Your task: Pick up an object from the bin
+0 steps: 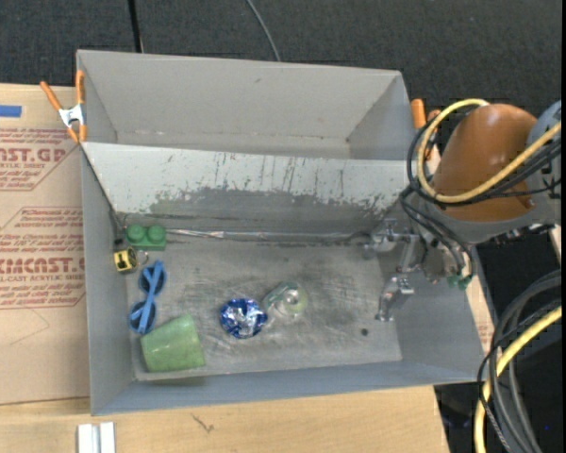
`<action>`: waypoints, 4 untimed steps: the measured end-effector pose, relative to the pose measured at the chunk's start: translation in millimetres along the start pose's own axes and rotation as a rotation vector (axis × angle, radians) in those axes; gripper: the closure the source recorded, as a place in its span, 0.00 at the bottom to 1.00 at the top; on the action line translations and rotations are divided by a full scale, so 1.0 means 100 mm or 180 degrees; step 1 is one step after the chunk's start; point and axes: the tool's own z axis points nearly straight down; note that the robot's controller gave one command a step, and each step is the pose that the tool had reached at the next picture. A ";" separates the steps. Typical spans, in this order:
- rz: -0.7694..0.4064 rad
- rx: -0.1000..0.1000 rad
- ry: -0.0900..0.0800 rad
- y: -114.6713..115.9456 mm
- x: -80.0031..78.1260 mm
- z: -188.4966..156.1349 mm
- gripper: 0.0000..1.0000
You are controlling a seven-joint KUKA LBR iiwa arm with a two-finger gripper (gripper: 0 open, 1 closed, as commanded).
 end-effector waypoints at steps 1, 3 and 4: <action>-0.0095 -0.0008 -0.0011 0.53 -0.14 0.90 0.00; -0.0802 -0.0002 -0.0034 1.94 0.03 0.91 0.00; -0.0793 -0.0006 -0.0033 1.94 0.02 0.90 1.00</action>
Offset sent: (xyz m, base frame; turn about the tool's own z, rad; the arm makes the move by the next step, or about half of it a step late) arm 0.0127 0.0498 -0.0877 -0.0269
